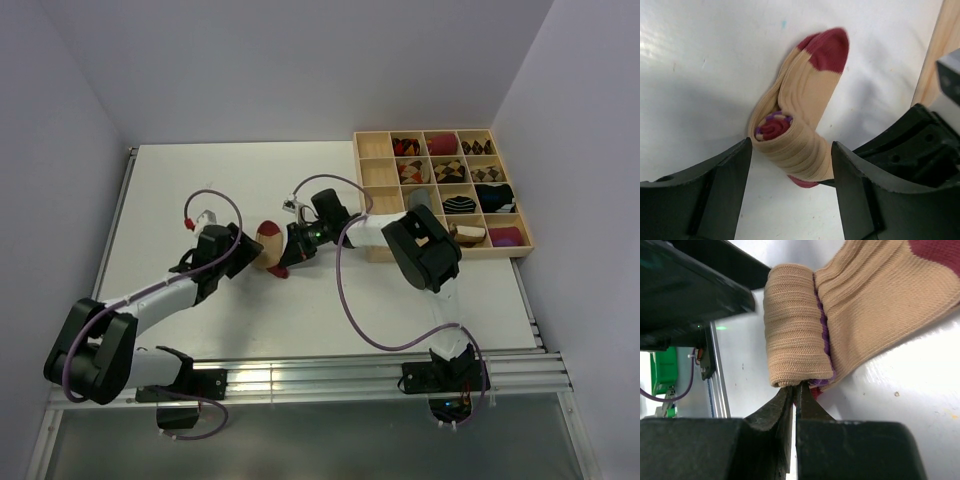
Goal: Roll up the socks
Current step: Roll the sock at the center of the board.
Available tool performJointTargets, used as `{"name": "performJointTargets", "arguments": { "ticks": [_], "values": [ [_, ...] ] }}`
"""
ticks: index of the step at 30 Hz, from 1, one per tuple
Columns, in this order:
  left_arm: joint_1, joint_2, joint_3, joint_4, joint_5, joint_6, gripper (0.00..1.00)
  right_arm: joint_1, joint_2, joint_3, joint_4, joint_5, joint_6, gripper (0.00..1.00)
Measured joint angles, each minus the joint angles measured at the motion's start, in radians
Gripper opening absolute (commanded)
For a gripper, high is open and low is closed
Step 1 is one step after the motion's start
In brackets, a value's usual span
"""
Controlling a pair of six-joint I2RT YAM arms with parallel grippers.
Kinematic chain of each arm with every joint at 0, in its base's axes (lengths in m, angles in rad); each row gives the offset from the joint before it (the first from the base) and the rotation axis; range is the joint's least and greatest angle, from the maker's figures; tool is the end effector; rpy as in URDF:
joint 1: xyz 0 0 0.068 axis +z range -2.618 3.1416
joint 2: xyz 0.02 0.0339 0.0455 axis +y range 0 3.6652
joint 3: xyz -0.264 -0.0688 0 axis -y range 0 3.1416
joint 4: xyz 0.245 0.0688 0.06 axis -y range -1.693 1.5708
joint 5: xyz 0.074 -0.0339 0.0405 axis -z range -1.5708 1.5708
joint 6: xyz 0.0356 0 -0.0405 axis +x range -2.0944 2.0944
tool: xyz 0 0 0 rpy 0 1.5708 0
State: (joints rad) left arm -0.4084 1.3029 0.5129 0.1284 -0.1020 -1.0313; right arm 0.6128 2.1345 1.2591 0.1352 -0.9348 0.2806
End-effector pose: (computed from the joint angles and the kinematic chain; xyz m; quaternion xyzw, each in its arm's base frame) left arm 0.2323 -0.0966 0.1691 -0.2963 0.8472 -0.2547 0.3599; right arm 0.3388 0.2732 0.1228 -0.3143 0.7756 0.5274 0.1467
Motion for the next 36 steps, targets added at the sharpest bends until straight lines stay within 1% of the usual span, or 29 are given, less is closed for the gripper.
{"name": "performJointTargets", "arguments": {
  "ticks": [1, 3, 7, 9, 11, 12, 13, 17, 20, 28, 36],
  "values": [
    [0.003, -0.011, 0.005, -0.002, -0.010, 0.007, 0.63, -0.002, 0.000, 0.002, -0.003, 0.000, 0.000, 0.00],
    [0.018, -0.014, 0.037, -0.020, -0.023, 0.043, 0.60, -0.002, 0.000, 0.004, -0.011, 0.002, -0.003, 0.00],
    [0.056, 0.044, 0.159, -0.034, -0.019, 0.132, 0.53, -0.003, 0.000, 0.004, -0.017, 0.002, -0.010, 0.00],
    [0.069, 0.115, 0.245, -0.042, 0.003, 0.181, 0.51, -0.003, 0.000, 0.004, -0.018, 0.002, -0.011, 0.00],
    [0.073, 0.220, 0.344, -0.036, 0.041, 0.226, 0.48, -0.003, 0.000, 0.004, -0.019, 0.002, -0.014, 0.00],
    [0.073, 0.264, 0.377, -0.035, 0.061, 0.240, 0.44, -0.003, 0.000, 0.004, -0.020, 0.002, -0.016, 0.00],
    [0.072, 0.302, 0.401, -0.036, 0.079, 0.255, 0.37, -0.003, 0.000, 0.004, -0.024, 0.002, -0.019, 0.00],
    [0.064, 0.410, 0.441, -0.059, 0.130, 0.292, 0.35, -0.003, -0.003, 0.006, -0.040, 0.002, -0.032, 0.00],
    [0.040, 0.462, 0.455, -0.091, 0.144, 0.312, 0.33, -0.003, -0.008, 0.006, -0.053, 0.002, -0.039, 0.00],
    [-0.019, 0.534, 0.514, -0.121, 0.175, 0.340, 0.33, -0.003, -0.013, 0.008, -0.077, -0.001, -0.043, 0.00],
    [-0.076, 0.560, 0.538, -0.111, 0.198, 0.348, 0.33, -0.004, -0.013, 0.041, -0.171, -0.016, -0.061, 0.00]
  ]
}}
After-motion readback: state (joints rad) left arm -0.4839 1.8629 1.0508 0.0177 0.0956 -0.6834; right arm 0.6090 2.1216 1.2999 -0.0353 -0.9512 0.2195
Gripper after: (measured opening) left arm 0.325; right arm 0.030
